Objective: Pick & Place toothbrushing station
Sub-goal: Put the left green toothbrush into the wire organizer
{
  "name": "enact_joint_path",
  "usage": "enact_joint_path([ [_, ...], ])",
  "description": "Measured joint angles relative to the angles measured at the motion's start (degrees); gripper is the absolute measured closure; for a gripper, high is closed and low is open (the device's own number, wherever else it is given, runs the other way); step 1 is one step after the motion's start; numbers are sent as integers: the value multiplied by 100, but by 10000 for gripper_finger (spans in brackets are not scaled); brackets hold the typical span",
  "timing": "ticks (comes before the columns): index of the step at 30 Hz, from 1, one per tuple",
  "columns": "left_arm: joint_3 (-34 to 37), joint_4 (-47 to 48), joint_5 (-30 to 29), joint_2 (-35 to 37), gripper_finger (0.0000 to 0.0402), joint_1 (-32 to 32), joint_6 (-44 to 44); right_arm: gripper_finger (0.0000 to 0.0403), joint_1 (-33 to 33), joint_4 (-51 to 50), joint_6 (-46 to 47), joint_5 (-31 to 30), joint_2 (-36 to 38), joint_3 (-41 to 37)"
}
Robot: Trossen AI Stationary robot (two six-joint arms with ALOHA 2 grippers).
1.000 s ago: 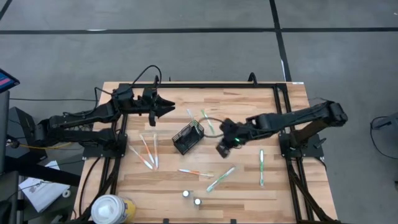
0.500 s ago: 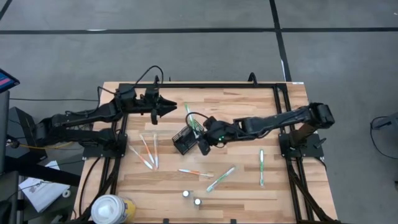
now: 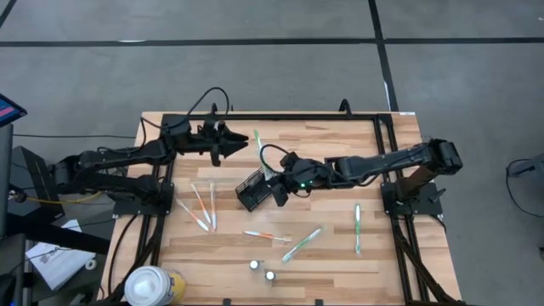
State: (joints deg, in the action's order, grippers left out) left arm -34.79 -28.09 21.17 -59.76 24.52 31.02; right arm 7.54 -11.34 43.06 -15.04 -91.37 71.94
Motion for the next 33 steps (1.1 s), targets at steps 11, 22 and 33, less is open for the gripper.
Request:
enact_joint_path([
  [11, 0, -312, 262, -174, 250, 32, 396, 403, -260, 645, -309, 199, 0, 0],
  [22, -4, -698, 258, -188, 248, 32, 402, 403, -320, 905, -271, 632, -276, 52],
  [33, -22, -715, 236, -188, 259, 32, 437, 403, -436, 870, -595, 1094, -1051, 943],
])
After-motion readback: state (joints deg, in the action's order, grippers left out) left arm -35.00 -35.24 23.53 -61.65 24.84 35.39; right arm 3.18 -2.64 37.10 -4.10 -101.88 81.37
